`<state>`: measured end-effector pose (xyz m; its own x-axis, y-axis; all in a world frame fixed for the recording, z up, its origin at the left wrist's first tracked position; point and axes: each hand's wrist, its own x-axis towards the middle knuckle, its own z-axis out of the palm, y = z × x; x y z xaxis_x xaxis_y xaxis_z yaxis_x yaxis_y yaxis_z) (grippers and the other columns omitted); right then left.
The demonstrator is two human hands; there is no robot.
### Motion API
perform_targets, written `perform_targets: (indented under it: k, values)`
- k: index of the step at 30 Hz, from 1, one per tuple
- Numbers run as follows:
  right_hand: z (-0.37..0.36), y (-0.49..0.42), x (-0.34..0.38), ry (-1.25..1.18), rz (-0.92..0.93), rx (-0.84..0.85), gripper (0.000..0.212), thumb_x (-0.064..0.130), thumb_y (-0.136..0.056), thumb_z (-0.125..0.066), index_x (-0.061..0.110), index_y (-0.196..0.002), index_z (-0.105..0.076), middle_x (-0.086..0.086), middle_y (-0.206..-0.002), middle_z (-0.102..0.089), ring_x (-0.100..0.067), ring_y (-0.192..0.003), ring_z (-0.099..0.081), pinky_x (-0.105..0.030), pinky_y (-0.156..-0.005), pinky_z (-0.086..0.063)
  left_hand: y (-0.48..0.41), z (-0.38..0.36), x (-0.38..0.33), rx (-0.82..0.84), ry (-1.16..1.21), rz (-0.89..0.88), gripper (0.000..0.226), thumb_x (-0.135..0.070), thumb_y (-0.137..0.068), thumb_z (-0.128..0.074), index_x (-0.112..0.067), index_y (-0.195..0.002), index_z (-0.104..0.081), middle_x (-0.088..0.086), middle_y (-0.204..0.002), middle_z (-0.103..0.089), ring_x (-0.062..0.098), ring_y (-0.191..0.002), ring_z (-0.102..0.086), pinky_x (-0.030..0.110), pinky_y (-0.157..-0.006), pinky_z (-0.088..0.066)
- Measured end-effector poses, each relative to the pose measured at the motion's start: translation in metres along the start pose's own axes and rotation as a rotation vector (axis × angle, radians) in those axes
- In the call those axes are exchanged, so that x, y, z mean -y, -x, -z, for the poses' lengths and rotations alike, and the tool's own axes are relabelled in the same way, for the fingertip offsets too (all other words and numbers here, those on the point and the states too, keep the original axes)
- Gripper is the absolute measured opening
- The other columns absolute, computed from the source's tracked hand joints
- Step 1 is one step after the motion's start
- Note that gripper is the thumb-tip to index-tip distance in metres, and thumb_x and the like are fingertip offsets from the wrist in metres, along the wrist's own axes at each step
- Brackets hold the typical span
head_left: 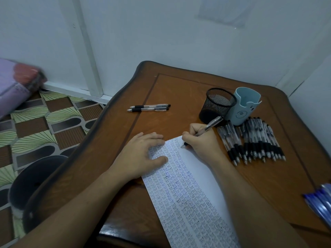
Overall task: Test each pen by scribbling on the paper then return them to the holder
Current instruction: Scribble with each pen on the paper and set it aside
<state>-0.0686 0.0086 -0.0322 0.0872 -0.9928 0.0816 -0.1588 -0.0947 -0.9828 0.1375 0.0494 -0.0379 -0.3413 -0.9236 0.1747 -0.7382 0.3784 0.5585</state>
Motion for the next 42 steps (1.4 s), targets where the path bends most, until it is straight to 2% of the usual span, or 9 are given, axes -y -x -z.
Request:
perform_targets:
  k: [8, 12, 17, 22, 25, 28, 34, 38, 42]
  values:
    - [0.0002, -0.0002, 0.0009, 0.033, 0.013, -0.018, 0.047, -0.007, -0.087, -0.063, 0.014, -0.055, -0.036, 0.002, -0.052, -0.034, -0.02, -0.057, -0.045, -0.021, -0.052, -0.05, -0.0005, 0.0001, -0.0004, 0.004, -0.003, 0.003, 0.084, -0.077, -0.065, -0.037, -0.03, -0.132, -0.057, -0.019, -0.144, -0.045, -0.017, -0.127, -0.021, 0.021, -0.114, -0.007]
    - [-0.001, 0.0004, 0.0002, 0.041, 0.01, -0.005, 0.047, -0.007, -0.087, -0.062, 0.014, -0.054, -0.036, 0.0, -0.053, -0.031, -0.01, -0.051, -0.042, -0.022, -0.051, -0.048, -0.0011, -0.0007, 0.0001, 0.001, -0.01, 0.005, 0.085, -0.077, -0.065, -0.037, -0.03, -0.132, -0.057, -0.02, -0.143, -0.045, -0.018, -0.126, -0.021, 0.02, -0.113, -0.006]
    - [-0.0001, -0.0008, -0.0005, 0.032, -0.003, 0.006, 0.051, -0.007, -0.085, -0.061, 0.02, -0.051, -0.034, 0.0, -0.054, -0.029, -0.022, -0.061, -0.041, -0.026, -0.053, -0.049, -0.0007, -0.0007, 0.0, -0.001, -0.003, 0.006, 0.085, -0.077, -0.064, -0.038, -0.029, -0.132, -0.057, -0.019, -0.143, -0.046, -0.018, -0.126, -0.021, 0.019, -0.113, -0.006]
    - [0.0017, 0.0004, 0.0016, 0.03, 0.031, -0.034, 0.043, -0.01, -0.086, -0.062, 0.009, -0.057, -0.036, -0.001, -0.054, -0.032, -0.011, -0.053, -0.042, -0.017, -0.051, -0.047, -0.0009, -0.0002, -0.0009, 0.003, -0.013, 0.008, 0.085, -0.077, -0.064, -0.036, -0.031, -0.132, -0.057, -0.02, -0.144, -0.045, -0.019, -0.126, -0.02, 0.017, -0.112, -0.005]
    - [0.001, -0.0002, -0.0003, 0.047, 0.023, -0.019, 0.048, -0.006, -0.085, -0.063, 0.017, -0.053, -0.035, 0.003, -0.052, -0.033, -0.016, -0.055, -0.043, -0.021, -0.051, -0.048, -0.0005, 0.0001, -0.0011, -0.001, -0.009, 0.009, 0.085, -0.077, -0.064, -0.037, -0.03, -0.133, -0.056, -0.019, -0.144, -0.045, -0.02, -0.125, -0.019, 0.016, -0.111, -0.004]
    - [0.0017, -0.0014, -0.0014, 0.022, -0.003, -0.021, 0.055, -0.009, -0.084, -0.06, 0.023, -0.049, -0.032, 0.006, -0.051, -0.029, -0.011, -0.052, -0.038, -0.022, -0.048, -0.044, 0.0001, 0.001, -0.0023, 0.013, -0.016, 0.009, 0.081, -0.075, -0.067, -0.043, -0.03, -0.134, -0.055, -0.02, -0.145, -0.044, -0.02, -0.125, -0.018, 0.016, -0.111, -0.004]
    - [0.0018, -0.0023, -0.0032, 0.025, 0.01, -0.035, 0.048, -0.005, -0.086, -0.064, 0.016, -0.054, -0.035, 0.003, -0.052, -0.034, -0.012, -0.053, -0.044, -0.026, -0.054, -0.052, -0.0012, 0.0013, -0.0022, 0.02, -0.017, 0.008, 0.081, -0.075, -0.068, -0.043, -0.03, -0.134, -0.055, -0.021, -0.145, -0.043, -0.019, -0.125, -0.018, 0.017, -0.112, -0.003]
    - [0.0002, -0.003, -0.0038, 0.043, 0.023, -0.045, 0.046, -0.007, -0.084, -0.063, 0.015, -0.054, -0.036, 0.002, -0.052, -0.034, -0.018, -0.054, -0.043, -0.028, -0.052, -0.046, -0.0007, 0.0008, -0.0016, 0.011, -0.024, 0.008, 0.071, -0.064, -0.073, -0.051, -0.029, -0.134, -0.055, -0.02, -0.145, -0.043, -0.018, -0.126, -0.019, 0.019, -0.114, -0.005]
    - [0.0067, -0.0078, -0.0032, -0.129, -0.022, -0.137, 0.046, -0.009, -0.087, -0.059, 0.014, -0.053, -0.039, -0.004, -0.054, -0.04, -0.01, -0.045, -0.045, -0.022, -0.045, -0.045, 0.0003, 0.0008, -0.0012, 0.003, -0.012, -0.004, 0.07, -0.064, -0.073, -0.051, -0.029, -0.134, -0.055, -0.019, -0.144, -0.044, -0.017, -0.126, -0.02, 0.02, -0.114, -0.005]
